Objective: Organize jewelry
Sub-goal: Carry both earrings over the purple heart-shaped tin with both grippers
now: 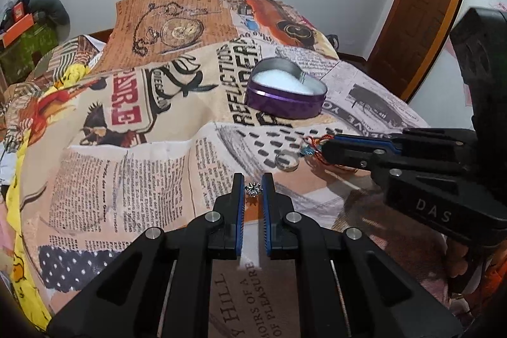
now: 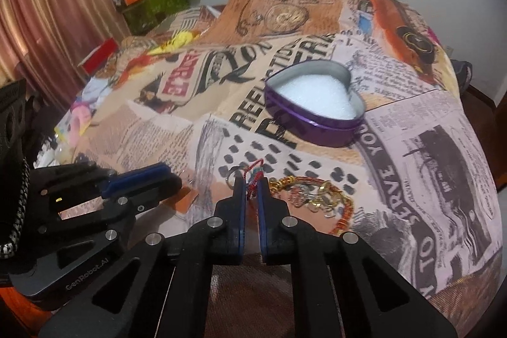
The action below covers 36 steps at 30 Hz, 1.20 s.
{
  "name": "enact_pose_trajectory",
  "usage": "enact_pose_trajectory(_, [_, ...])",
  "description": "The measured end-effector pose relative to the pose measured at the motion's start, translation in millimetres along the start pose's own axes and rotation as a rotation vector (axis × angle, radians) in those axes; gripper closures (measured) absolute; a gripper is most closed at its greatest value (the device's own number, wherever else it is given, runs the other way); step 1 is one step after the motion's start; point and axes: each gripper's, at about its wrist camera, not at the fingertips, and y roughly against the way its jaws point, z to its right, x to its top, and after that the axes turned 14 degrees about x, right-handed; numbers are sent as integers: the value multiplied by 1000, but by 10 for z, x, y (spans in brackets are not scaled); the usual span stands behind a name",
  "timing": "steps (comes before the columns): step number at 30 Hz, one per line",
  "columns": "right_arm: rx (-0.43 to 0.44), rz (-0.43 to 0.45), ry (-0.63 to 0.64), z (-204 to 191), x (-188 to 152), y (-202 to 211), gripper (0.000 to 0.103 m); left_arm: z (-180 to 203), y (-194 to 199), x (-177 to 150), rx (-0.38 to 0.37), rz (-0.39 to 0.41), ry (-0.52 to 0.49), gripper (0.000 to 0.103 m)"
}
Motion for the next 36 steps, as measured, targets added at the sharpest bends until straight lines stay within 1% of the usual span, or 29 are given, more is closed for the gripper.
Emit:
enact_pose_trajectory(5, [-13, 42, -11, 14, 11, 174, 97, 5, 122, 102, -2, 33, 12, 94])
enact_pose_trajectory(10, [-25, 111, -19, 32, 57, 422, 97, 28, 250, 226, 10, 79, 10, 94])
enact_pose_trajectory(18, [-48, 202, -20, 66, 136, 715, 97, 82, 349, 429, 5, 128, 15, 94])
enact_pose_trajectory(27, [-62, 275, -10, 144, 272, 895, 97, 141, 307, 652, 4, 166, 14, 94])
enact_pose_trajectory(36, [-63, 319, -7, 254, 443, 899, 97, 152, 236, 868, 8, 198, 9, 94])
